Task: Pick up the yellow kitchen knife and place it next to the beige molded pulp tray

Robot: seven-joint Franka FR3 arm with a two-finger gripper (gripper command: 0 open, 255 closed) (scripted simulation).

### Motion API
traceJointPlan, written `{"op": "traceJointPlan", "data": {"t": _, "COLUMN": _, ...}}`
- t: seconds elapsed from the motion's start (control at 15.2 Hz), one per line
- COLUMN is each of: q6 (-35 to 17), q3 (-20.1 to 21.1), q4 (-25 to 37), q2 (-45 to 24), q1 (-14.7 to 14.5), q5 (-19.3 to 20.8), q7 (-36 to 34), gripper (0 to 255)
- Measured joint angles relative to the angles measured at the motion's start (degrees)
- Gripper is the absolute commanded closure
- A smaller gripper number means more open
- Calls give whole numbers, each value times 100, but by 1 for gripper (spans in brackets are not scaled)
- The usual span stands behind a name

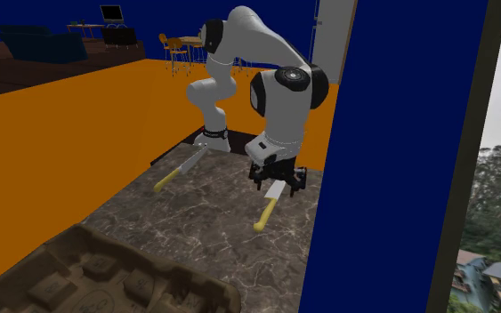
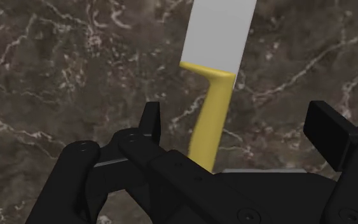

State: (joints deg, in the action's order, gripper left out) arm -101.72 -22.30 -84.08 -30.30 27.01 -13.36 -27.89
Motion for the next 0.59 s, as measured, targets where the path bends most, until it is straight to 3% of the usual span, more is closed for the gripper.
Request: {"op": "traceJointPlan", "data": {"t": 0.59, "q6": -493, "q3": 23, "q4": -406, "q2": -115, "q1": -12, "q5": -81, "q7": 24, "gripper": 0}}
